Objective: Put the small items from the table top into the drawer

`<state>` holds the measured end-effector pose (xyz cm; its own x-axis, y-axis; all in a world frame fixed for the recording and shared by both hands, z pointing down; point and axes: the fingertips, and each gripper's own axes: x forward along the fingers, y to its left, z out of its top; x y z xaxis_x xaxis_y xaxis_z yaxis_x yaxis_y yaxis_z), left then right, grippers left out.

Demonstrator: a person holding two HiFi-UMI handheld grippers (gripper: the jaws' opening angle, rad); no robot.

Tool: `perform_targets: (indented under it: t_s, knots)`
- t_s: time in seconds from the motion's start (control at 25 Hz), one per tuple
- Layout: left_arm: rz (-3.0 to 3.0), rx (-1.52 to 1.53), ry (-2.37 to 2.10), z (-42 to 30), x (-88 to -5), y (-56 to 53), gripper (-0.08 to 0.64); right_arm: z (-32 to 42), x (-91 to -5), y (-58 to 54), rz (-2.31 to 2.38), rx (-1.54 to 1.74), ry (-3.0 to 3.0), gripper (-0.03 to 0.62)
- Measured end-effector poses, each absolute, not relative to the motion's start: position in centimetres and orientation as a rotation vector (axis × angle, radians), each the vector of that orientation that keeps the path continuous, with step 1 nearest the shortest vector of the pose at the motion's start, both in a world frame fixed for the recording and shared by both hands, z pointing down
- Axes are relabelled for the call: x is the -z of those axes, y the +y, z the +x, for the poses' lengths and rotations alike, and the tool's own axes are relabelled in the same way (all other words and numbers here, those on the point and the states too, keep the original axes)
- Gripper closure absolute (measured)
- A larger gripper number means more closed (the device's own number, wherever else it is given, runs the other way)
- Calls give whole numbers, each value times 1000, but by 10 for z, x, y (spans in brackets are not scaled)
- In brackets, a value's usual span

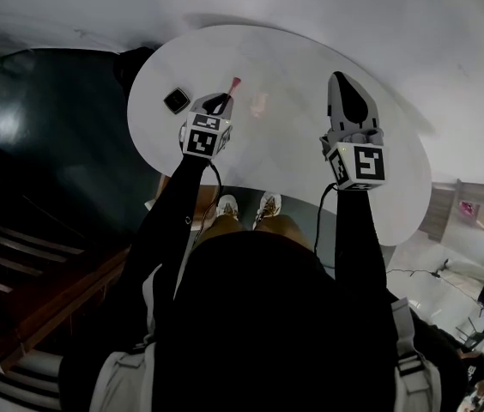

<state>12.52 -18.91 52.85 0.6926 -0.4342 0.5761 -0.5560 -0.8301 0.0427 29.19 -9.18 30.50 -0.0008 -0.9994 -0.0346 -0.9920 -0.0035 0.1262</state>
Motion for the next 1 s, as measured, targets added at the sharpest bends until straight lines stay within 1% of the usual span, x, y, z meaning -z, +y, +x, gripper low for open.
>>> perform_targets:
  t_s: [0.28,0.48,0.6,0.72,1.0]
  knots:
    - [2982,-442,-915,130,-381,-199,509,275,-295,-100,2137,211,-2225,565]
    - [3084,-264,-1019,118,-319,-192,509,270,-286,-103,2124,241,-2253,565]
    - [3102,-102,-1084,103,-279,-181,509,272,-277,-102,2137,268,-2263,565]
    - [3116,-39,-1096,96,-262,-177,509,272,-275,-101,2138,280,-2262,565]
    - [3109,-58,-1196,79,-254,-178,509,259,-274,-109,2071,276,-2340,565]
